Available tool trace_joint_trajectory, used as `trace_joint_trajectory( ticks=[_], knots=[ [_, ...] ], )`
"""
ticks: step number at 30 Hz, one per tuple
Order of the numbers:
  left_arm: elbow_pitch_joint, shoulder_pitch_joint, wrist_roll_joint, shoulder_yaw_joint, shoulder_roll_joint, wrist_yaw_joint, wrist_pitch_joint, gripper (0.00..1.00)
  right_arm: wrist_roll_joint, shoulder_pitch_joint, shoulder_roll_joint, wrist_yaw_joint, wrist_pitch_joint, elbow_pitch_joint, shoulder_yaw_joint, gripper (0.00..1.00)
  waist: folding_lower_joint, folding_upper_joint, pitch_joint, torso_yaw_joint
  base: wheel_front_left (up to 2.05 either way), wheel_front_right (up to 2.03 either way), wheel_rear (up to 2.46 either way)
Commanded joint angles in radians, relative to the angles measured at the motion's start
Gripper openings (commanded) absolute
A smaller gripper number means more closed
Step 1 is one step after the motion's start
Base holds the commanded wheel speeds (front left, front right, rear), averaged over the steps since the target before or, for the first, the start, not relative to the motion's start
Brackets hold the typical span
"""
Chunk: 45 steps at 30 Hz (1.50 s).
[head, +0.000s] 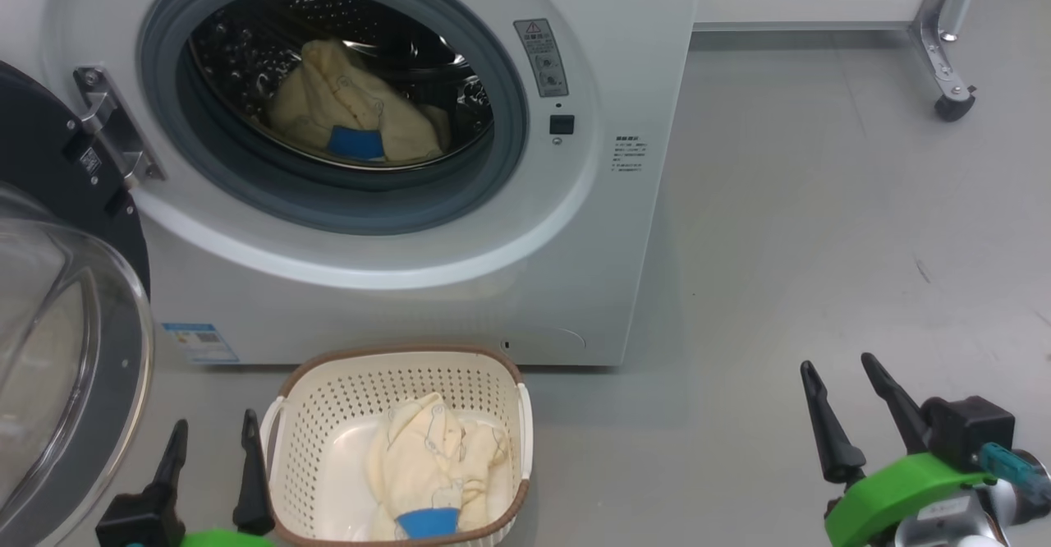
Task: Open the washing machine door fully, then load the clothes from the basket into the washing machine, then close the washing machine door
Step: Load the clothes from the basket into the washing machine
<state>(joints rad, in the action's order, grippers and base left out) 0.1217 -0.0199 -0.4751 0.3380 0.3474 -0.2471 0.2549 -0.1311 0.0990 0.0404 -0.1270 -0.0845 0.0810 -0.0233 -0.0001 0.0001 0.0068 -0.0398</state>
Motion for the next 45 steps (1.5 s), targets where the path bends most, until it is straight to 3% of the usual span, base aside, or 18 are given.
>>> trace_joint_trajectory(
  ticks=[1, 6, 12, 29, 33, 38, 45],
  knots=[
    [-0.021, 0.049, 0.015, -0.048, 0.013, -0.061, 0.007, 1.0, -0.001, -0.026, 0.01, -0.004, -0.003, -0.034, 0.015, 1.0, 0.0001, -0.0001, 0.002, 0.002, 0.0, 0.0, 0.0],
    [0.005, 0.07, 0.012, -0.041, 0.005, -0.052, 0.006, 1.0, -0.001, -0.032, 0.01, -0.004, -0.004, -0.033, 0.016, 1.0, 0.0001, -0.0001, 0.019, 0.007, 0.0, 0.0, 0.0],
    [0.071, 0.143, -0.006, -0.016, -0.002, 0.001, -0.02, 1.0, 0.0, -0.058, 0.01, -0.004, -0.005, -0.039, 0.022, 1.0, 0.0001, -0.0001, 0.073, 0.007, 0.0, 0.0, 0.0],
    [0.507, 0.497, -0.067, 0.062, -0.036, 0.282, -0.06, 1.0, -0.023, -0.203, 0.01, -0.004, -0.062, -0.027, 0.065, 1.0, 0.0001, -0.0001, 0.374, -0.076, 0.0, 0.0, 0.0],
    [0.614, 0.584, -0.069, 0.086, -0.047, 0.331, -0.067, 1.0, -0.035, -0.25, 0.01, -0.004, -0.085, -0.018, 0.079, 1.0, 0.0001, -0.0001, 0.458, -0.097, 0.0, 0.0, 0.0],
    [0.722, 0.681, -0.09, 0.106, -0.053, 0.364, -0.077, 1.0, -0.049, -0.309, 0.01, -0.004, -0.112, -0.006, 0.102, 1.0, 0.0001, -0.0001, 0.572, -0.129, 0.0, 0.0, 0.0],
    [0.804, 0.781, -0.128, 0.141, -0.044, 0.377, -0.09, 1.0, -0.079, -0.367, 0.01, -0.004, -0.145, 0.012, 0.118, 1.0, 0.0001, -0.0001, 0.698, -0.163, 0.0, 0.0, 0.0]
  ],
)
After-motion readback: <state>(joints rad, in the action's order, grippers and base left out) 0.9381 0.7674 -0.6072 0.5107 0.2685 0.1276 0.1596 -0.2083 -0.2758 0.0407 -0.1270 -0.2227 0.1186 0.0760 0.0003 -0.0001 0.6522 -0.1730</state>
